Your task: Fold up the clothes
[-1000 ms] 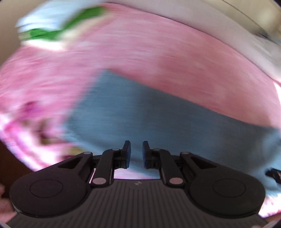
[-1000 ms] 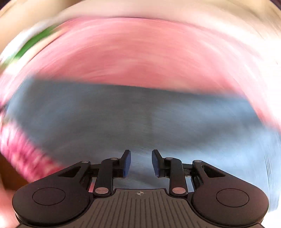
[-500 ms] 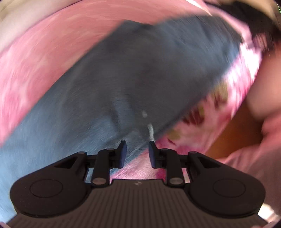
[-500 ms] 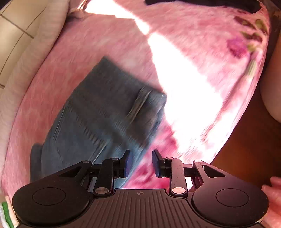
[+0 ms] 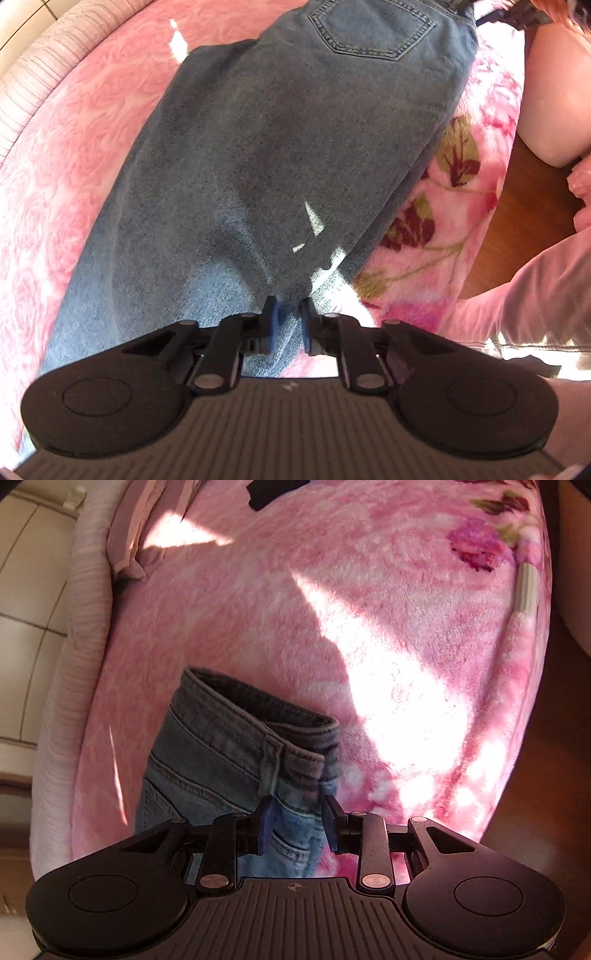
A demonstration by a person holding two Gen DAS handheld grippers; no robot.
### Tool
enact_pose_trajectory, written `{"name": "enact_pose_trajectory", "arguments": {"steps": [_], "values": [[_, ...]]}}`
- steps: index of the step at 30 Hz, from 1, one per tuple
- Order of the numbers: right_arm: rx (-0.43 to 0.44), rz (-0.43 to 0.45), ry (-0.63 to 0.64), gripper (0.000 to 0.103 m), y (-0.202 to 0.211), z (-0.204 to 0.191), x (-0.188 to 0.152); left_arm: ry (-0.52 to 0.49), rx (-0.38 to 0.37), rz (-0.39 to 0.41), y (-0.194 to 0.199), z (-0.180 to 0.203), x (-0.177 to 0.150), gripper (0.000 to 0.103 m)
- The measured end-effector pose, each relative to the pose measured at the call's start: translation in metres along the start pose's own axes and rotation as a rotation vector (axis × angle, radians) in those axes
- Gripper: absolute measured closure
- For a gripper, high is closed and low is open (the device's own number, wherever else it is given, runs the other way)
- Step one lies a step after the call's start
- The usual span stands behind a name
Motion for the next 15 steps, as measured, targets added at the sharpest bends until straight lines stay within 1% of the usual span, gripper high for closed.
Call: {"name": "enact_pose_trajectory", "arguments": {"steps": [1,2,3,5,7,8,9,10,12,13,14,15], "values": [[0.000,0.001,-0.006,0.071,-0.003,0.000,0.001,-0.003,-0.005,0.000,-0.001,0.001,0.004,0.101],[-0.010,-0.003,0.000,0.071,-0.007,-0.001,0.002,-0.002,-0.012,0.001,-0.002,0.001,0.007,0.103],[-0.019,-0.006,0.007,0.081,-0.011,-0.001,0.002,0.001,-0.023,0.002,-0.003,0.001,0.009,0.103],[-0.046,0.024,0.078,0.091,-0.007,-0.009,0.002,0.025,-0.071,0.030,0.002,-0.004,0.013,0.103],[-0.058,0.075,0.190,0.093,0.008,-0.025,0.002,0.063,-0.149,0.056,0.005,-0.006,0.013,0.103],[-0.062,0.103,0.235,0.093,0.016,-0.032,0.002,0.063,-0.180,0.051,0.004,-0.004,0.010,0.103],[-0.067,0.129,0.278,0.093,0.024,-0.039,0.003,0.053,-0.195,0.045,0.000,-0.002,0.009,0.103],[-0.100,0.124,0.293,0.093,0.022,-0.036,0.003,0.040,-0.188,0.039,-0.005,0.000,0.008,0.103],[-0.187,0.052,0.309,0.091,0.001,-0.021,0.000,0.041,-0.181,0.027,-0.011,0.000,0.009,0.103],[-0.211,0.035,0.295,0.087,-0.003,-0.017,0.001,0.050,-0.193,0.014,-0.010,-0.002,0.010,0.102],[-0.235,0.019,0.281,0.078,-0.006,-0.013,0.002,0.058,-0.206,0.001,-0.008,-0.004,0.012,0.101],[-0.259,0.004,0.268,0.071,-0.010,-0.009,0.003,0.061,-0.227,-0.011,-0.005,-0.006,0.013,0.099]]}}
Point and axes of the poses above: each gripper's, at about its wrist camera, not at the fingertips, and y roughly against the way its jaws point, z to its right, x to its top, the point moved 7 cm from there along -y, roughly the way its jaws point, and after that the axes turned 3 degrees about x, right-handed, at the moved point
